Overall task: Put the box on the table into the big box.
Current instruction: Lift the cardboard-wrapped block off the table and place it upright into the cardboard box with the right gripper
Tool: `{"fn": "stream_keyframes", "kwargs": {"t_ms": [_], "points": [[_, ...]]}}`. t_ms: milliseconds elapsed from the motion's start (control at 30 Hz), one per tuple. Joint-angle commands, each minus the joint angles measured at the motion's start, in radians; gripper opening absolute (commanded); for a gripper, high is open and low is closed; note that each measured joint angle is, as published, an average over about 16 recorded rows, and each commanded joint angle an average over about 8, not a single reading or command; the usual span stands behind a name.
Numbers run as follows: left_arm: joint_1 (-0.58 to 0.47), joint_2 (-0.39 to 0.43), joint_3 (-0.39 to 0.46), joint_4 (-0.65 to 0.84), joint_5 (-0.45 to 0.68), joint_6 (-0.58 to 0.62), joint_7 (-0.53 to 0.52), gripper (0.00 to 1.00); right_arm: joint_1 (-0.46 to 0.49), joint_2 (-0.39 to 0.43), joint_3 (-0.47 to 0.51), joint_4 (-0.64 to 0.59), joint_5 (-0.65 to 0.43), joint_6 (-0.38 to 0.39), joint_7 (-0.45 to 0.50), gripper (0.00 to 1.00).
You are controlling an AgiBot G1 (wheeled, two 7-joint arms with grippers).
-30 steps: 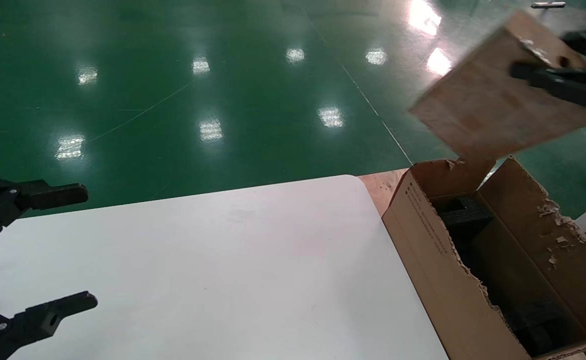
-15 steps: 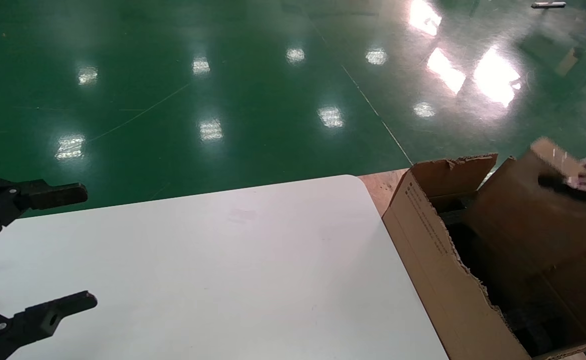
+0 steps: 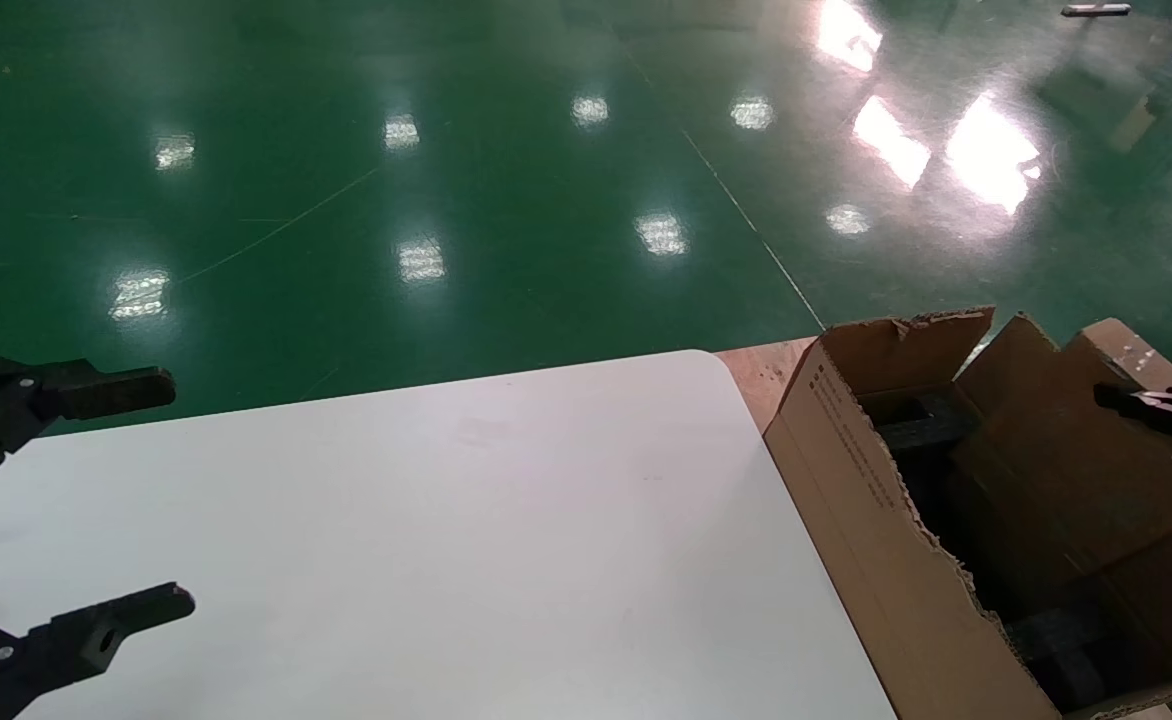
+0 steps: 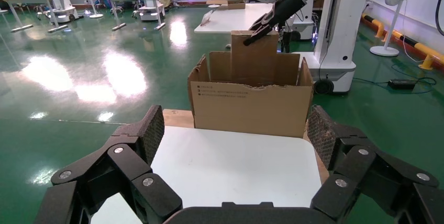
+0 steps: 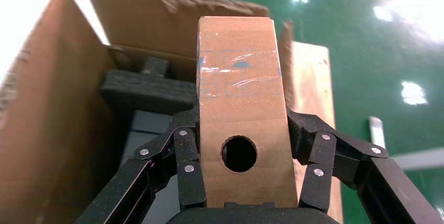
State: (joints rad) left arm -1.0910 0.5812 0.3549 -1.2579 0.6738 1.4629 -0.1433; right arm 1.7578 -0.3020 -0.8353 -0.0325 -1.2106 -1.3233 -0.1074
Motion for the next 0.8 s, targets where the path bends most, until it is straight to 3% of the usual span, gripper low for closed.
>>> {"fn": "stream_keyframes", "kwargs": {"t_ms": [33,800], "points": [[0.000,0.000,0.000,0.000,0.000,0.000,0.000,1.00,-0.012,-0.003,0.005,-0.017,0.007,0.023,-0.013,0.00],[0.000,0.000,0.000,0.000,0.000,0.000,0.000,1.00,-0.123,-0.083,0.050,-0.145,0.051,0.127,0.000,0.00]]}}
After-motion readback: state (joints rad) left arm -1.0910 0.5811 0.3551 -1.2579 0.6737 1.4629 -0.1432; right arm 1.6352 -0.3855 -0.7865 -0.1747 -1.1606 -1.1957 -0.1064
